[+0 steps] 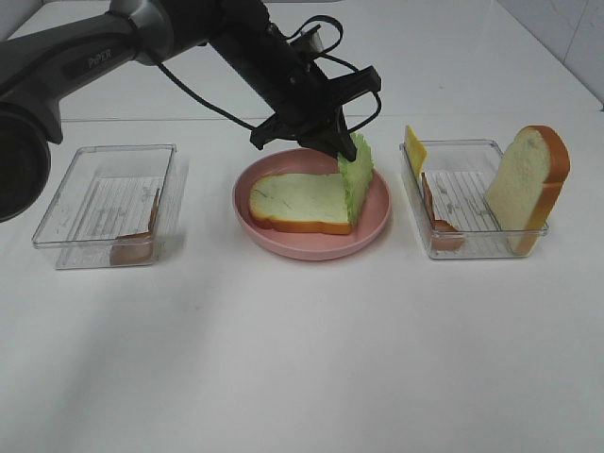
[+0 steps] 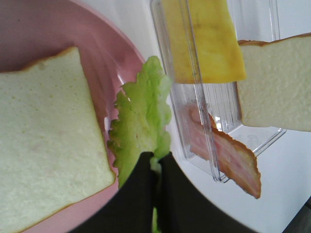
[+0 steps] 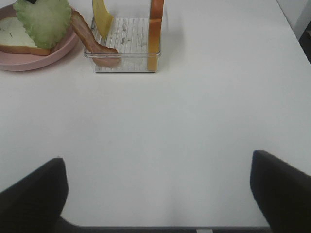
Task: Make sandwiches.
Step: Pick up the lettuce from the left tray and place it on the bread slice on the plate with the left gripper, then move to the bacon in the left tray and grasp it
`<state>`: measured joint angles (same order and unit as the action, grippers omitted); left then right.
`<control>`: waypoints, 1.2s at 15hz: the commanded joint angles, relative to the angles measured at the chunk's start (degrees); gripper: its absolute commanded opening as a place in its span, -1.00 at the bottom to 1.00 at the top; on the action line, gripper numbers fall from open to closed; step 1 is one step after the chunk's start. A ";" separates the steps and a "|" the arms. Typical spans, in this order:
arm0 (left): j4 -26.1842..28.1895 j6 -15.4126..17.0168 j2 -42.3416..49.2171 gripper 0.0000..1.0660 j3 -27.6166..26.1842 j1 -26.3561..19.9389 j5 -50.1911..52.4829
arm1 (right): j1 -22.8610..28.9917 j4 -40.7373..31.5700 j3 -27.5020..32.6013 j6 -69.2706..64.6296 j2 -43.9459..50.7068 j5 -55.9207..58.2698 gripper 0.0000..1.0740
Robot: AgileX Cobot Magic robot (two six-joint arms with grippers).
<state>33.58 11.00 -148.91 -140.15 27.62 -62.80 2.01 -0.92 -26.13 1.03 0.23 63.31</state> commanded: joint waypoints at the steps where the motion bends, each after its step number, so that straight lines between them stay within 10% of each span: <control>1: -3.55 1.26 -0.17 -1.00 -0.29 -0.63 -1.89 | -0.23 0.29 0.23 0.23 1.66 -0.23 0.84; 10: -17.93 2.64 -0.34 -0.99 -0.29 -0.63 -5.50 | -0.23 0.29 0.23 0.23 1.66 -0.23 0.84; 15: -18.11 2.41 -0.34 0.83 -0.29 -0.57 -3.50 | -0.23 0.29 0.23 0.23 1.66 -0.23 0.84; 18: -18.22 2.69 -0.17 0.91 -1.72 -0.57 -5.73 | -0.23 0.29 0.23 0.23 1.66 -0.23 0.84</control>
<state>15.47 13.52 -149.31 -140.95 26.93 -67.49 2.01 -0.92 -26.13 1.03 0.23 63.31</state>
